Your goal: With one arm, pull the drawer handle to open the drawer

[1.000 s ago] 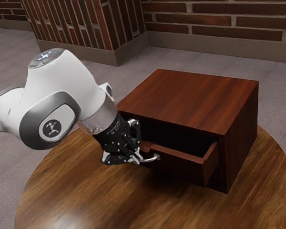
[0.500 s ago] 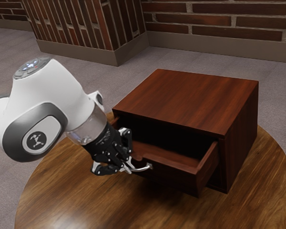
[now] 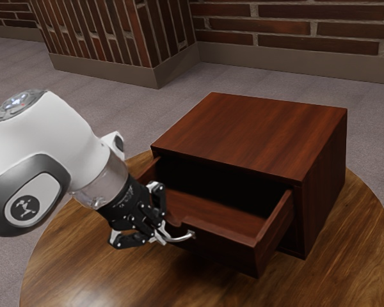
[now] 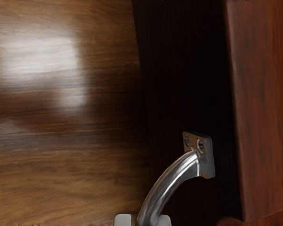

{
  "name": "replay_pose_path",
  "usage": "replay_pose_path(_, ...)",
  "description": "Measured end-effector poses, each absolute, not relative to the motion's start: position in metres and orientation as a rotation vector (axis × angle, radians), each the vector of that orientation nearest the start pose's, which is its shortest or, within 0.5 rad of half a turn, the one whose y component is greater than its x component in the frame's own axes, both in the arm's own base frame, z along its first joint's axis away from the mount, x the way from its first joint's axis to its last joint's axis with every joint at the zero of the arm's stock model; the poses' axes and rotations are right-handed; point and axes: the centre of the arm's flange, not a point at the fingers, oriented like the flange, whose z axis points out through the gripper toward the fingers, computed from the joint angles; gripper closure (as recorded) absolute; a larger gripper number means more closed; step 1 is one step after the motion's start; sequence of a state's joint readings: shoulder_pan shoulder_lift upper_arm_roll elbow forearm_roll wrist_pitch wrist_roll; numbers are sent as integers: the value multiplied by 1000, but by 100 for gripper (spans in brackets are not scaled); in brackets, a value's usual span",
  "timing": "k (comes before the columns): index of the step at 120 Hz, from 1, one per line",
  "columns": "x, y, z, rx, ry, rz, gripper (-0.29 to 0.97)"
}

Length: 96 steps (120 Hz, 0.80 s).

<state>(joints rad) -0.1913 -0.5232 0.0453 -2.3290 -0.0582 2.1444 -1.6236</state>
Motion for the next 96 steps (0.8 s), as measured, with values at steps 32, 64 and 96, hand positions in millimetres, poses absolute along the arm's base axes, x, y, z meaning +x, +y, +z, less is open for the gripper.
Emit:
replay_pose_path(32,409,-61,567,-2528,-2346,-278,79)
replay_pose_path(64,407,-63,567,-2529,-2347,-281,71)
replay_pose_path(96,398,-74,581,-2564,-2332,-326,45)
